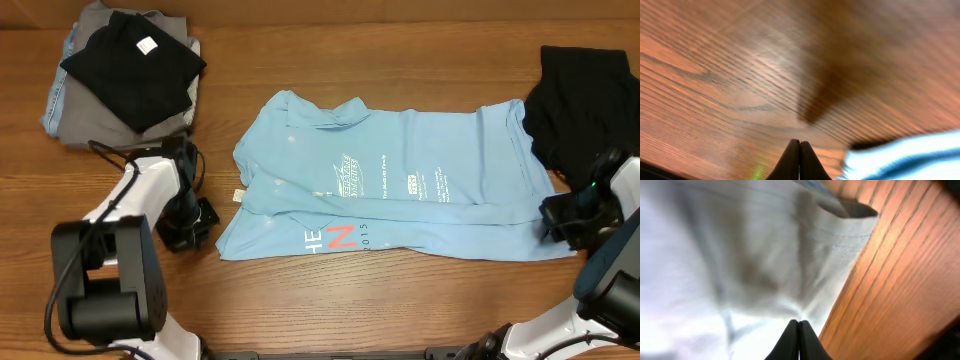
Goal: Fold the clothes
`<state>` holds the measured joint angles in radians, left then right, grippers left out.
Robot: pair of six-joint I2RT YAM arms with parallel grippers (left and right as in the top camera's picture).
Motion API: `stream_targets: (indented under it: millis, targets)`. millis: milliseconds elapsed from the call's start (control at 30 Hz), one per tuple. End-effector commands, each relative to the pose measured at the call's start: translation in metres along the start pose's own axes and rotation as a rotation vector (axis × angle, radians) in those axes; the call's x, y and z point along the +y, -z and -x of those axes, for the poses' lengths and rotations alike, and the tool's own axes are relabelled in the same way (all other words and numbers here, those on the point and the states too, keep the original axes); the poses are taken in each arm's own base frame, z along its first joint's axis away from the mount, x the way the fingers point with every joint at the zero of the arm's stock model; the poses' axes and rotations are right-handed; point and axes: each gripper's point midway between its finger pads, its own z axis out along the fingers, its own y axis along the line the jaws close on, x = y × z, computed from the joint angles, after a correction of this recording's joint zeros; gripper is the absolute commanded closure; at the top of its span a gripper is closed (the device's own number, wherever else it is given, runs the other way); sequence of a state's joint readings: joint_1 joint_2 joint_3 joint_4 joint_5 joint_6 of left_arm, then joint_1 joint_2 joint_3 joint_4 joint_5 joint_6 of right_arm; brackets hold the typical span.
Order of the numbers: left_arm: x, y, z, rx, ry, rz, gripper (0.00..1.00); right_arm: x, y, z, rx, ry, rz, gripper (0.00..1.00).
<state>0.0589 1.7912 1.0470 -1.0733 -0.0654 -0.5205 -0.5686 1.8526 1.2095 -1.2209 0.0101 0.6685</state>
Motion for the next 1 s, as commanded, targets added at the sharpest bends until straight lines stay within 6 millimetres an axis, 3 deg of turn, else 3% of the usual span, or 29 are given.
stream_targets:
  millis: [0, 33, 67, 100, 200, 267, 467, 667, 800, 967]
  targets:
    - [-0.024, 0.046, 0.012, -0.178, -0.086, -0.073, 0.96, 0.021, 0.021, 0.001, -0.010, 0.083, 0.070, 0.96]
    - [-0.033, 0.054, 0.010, -0.207, -0.115, -0.095, 0.96, 0.030, 0.025, -0.004, 0.008, 0.125, 0.111, 0.96]
    - [-0.057, 0.066, 0.002, -0.233, -0.209, -0.174, 0.96, 0.043, 0.029, -0.014, 0.039, 0.193, 0.176, 0.96]
    - [-0.069, 0.069, -0.005, -0.231, -0.247, -0.216, 0.92, 0.051, 0.031, -0.020, 0.055, 0.232, 0.210, 0.96]
    - [-0.106, 0.074, -0.030, -0.188, -0.340, -0.334, 0.60, 0.072, 0.035, -0.040, 0.096, 0.346, 0.295, 0.95]
    - [-0.119, 0.073, -0.042, -0.160, -0.352, -0.360, 0.47, 0.080, 0.035, -0.048, 0.098, 0.388, 0.304, 0.92]
    - [-0.154, 0.067, -0.075, -0.083, -0.383, -0.419, 0.41, 0.099, 0.033, -0.069, 0.079, 0.480, 0.301, 0.74]
    - [-0.194, 0.079, -0.078, -0.141, -0.360, -0.532, 0.34, 0.111, 0.032, -0.081, 0.063, 0.538, 0.304, 0.46]
    - [-0.204, 0.075, -0.082, -0.127, -0.314, -0.539, 0.35, 0.112, 0.032, -0.084, 0.064, 0.548, 0.302, 0.44]
    - [-0.211, 0.052, -0.095, -0.060, -0.272, -0.486, 0.35, 0.112, 0.032, -0.084, 0.064, 0.547, 0.302, 0.44]
